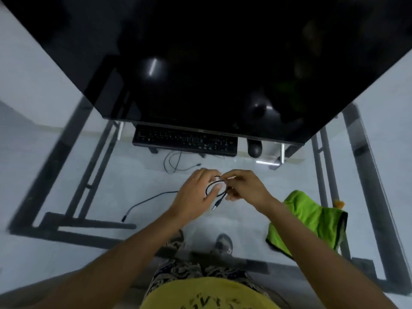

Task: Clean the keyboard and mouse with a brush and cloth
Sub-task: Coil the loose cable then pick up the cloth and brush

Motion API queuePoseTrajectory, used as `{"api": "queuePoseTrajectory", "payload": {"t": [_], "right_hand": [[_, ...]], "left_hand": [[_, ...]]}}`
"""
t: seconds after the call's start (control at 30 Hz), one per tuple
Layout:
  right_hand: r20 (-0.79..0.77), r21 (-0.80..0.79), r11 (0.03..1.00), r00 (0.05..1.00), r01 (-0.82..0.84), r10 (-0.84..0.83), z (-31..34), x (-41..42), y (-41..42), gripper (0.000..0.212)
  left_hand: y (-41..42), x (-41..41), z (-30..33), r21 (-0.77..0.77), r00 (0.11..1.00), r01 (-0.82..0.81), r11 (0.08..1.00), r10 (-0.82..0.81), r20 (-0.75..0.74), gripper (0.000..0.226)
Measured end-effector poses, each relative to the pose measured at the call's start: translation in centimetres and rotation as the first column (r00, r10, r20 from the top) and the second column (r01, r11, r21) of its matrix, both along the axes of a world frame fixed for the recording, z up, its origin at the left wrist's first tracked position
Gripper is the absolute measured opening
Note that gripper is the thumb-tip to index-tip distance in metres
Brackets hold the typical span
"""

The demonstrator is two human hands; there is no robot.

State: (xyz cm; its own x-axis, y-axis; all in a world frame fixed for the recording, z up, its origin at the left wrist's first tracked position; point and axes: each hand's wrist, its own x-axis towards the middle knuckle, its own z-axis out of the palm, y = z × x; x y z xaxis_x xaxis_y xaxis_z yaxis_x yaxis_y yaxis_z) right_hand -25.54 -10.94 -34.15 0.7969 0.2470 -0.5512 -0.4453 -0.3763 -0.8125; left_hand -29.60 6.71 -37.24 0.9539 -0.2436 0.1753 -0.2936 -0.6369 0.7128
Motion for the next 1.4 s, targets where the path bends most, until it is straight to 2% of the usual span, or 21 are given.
{"api": "queuePoseTrajectory", "payload": {"t": [0.03,0.1,0.17,0.27,0.33,0.4,0.43,0.53,0.63,0.73,0.87,1.0,1.1,1.17,1.23,1.27,1.33,1.4], "right_hand": [[-0.058,0.109,0.991,0.996,0.076,-0.07,1.8,1.0,0.8,0.019],[-0.176,0.342,0.926,0.979,0.161,-0.105,5.1,2.8,2.2,0.028],[-0.16,0.427,0.895,0.985,0.128,-0.065,7.6,4.1,3.6,0.033],[0.069,0.201,0.978,0.997,-0.057,0.044,9.2,4.8,5.2,0.017],[0.252,0.047,0.995,0.965,-0.083,0.068,10.5,5.7,6.2,0.012],[0.409,-0.036,0.994,0.906,-0.104,0.109,12.2,6.8,7.0,0.011],[0.45,-0.011,0.993,0.886,-0.118,0.11,13.1,7.4,7.3,0.011],[0.441,0.147,0.974,0.893,-0.174,0.093,15.7,8.8,8.2,0.016],[0.433,0.189,0.963,0.897,-0.192,0.094,17.5,9.5,9.2,0.02],[0.458,0.168,0.974,0.887,-0.151,0.058,18.6,10.2,9.9,0.018],[0.486,0.095,0.99,0.872,-0.108,0.048,20.0,10.8,10.2,0.013],[0.531,0.09,0.995,0.848,-0.05,-0.005,20.3,11.3,10.3,0.014],[0.565,0.083,0.995,0.825,-0.049,-0.006,20.4,11.3,11.2,0.013],[0.598,0.094,0.995,0.801,-0.036,-0.027,20.5,11.5,11.9,0.012],[0.611,0.155,0.988,0.784,0.011,-0.105,20.7,11.7,12.4,0.012],[0.611,0.188,0.981,0.777,0.041,-0.15,20.7,11.9,12.6,0.012],[0.609,0.235,0.969,0.766,0.073,-0.205,20.6,12.1,13.3,0.012],[0.611,0.261,0.963,0.761,0.069,-0.22,20.3,12.1,14.1,0.012]], "left_hand": [[0.2,0.4,1.5,-0.033,1.0,0.001,0.999,-0.002,-0.012,0.033],[0.9,1.5,4.4,-0.124,0.995,-0.058,0.991,0.048,-0.089,0.034],[2.6,2.8,7.0,-0.193,0.984,-0.151,0.97,0.128,-0.126,0.028],[4.7,5.0,9.5,-0.144,0.987,-0.143,0.979,0.131,-0.095,0.016],[6.8,6.7,11.6,-0.105,0.987,-0.098,0.99,0.083,-0.137,0.016],[8.5,8.4,14.1,-0.212,0.958,-0.059,0.976,-0.005,-0.286,0.016],[9.3,9.2,15.3,-0.307,0.93,-0.058,0.95,-0.061,-0.364,0.016],[11.1,11.1,18.2,-0.543,0.846,-0.085,0.835,-0.228,-0.483,0.023],[12.4,12.7,20.2,-0.64,0.792,-0.104,0.761,-0.326,-0.517,0.021],[14.0,14.1,21.4,-0.642,0.747,-0.12,0.757,-0.357,-0.561,0.017],[15.8,14.8,22.1,-0.533,0.717,0.079,0.843,-0.419,-0.557,0.025],[17.3,15.0,22.5,-0.548,0.664,0.154,0.822,-0.497,-0.559,0.027],[18.0,14.9,22.6,-0.486,0.59,0.286,0.826,-0.551,-0.59,0.017],[18.0,14.7,22.7,-0.528,0.561,0.296,0.796,-0.592,-0.579,0.014],[18.1,14.6,22.8,-0.649,0.557,0.185,0.738,-0.623,-0.55,0.012],[18.1,14.6,22.9,-0.733,0.552,0.094,0.674,-0.648,-0.525,0.011],[18.2,14.5,23.0,-0.866,0.547,-0.069,0.495,-0.707,-0.447,0.017],[18.0,14.4,22.9,-0.934,0.559,-0.157,0.322,-0.751,-0.353,0.03]]}}
